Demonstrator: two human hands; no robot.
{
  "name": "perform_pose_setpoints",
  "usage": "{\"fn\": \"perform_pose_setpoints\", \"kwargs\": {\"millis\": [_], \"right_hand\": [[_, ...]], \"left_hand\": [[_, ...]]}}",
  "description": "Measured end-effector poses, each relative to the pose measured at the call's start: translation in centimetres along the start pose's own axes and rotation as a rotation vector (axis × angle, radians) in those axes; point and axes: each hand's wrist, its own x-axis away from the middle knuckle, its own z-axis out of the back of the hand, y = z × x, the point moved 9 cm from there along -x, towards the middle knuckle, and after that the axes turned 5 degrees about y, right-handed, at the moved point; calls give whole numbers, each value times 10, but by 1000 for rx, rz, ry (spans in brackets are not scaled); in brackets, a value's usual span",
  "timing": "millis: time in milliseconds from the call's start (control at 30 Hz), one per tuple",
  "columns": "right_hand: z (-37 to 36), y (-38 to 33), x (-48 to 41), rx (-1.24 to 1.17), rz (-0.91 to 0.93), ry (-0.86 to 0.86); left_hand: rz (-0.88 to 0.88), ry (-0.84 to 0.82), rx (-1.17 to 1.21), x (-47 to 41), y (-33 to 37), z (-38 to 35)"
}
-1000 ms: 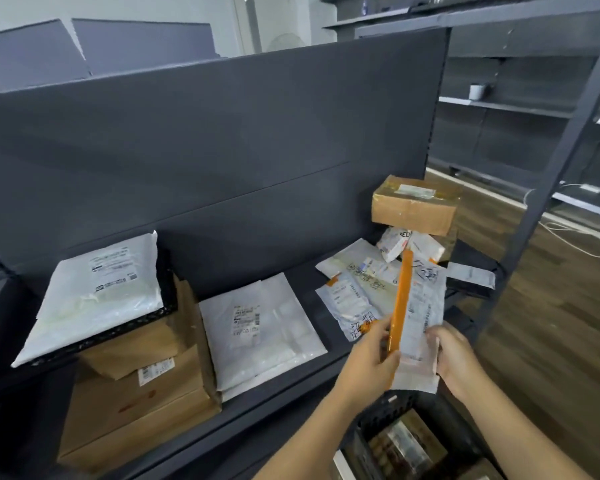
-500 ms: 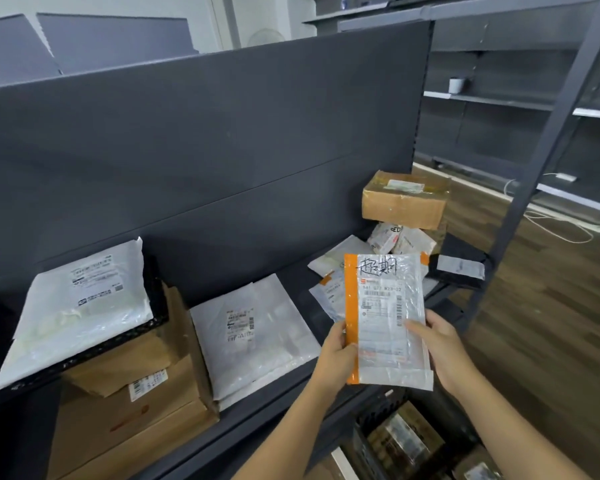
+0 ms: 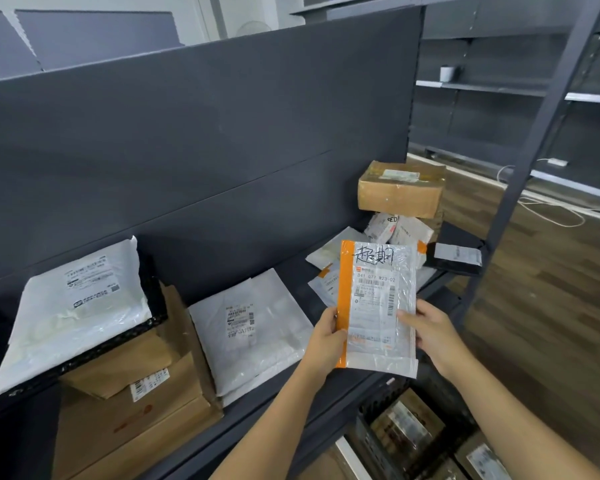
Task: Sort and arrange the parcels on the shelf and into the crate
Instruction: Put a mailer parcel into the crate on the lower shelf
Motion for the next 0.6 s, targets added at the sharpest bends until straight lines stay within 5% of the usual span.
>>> {"fn": "perform_pose_setpoints", "kwargs": {"millis": [600], "right_hand": [[114,132,61,-89,-293,356]], "left_hand": [[104,-299,-193,-3,-93,-109]]}}
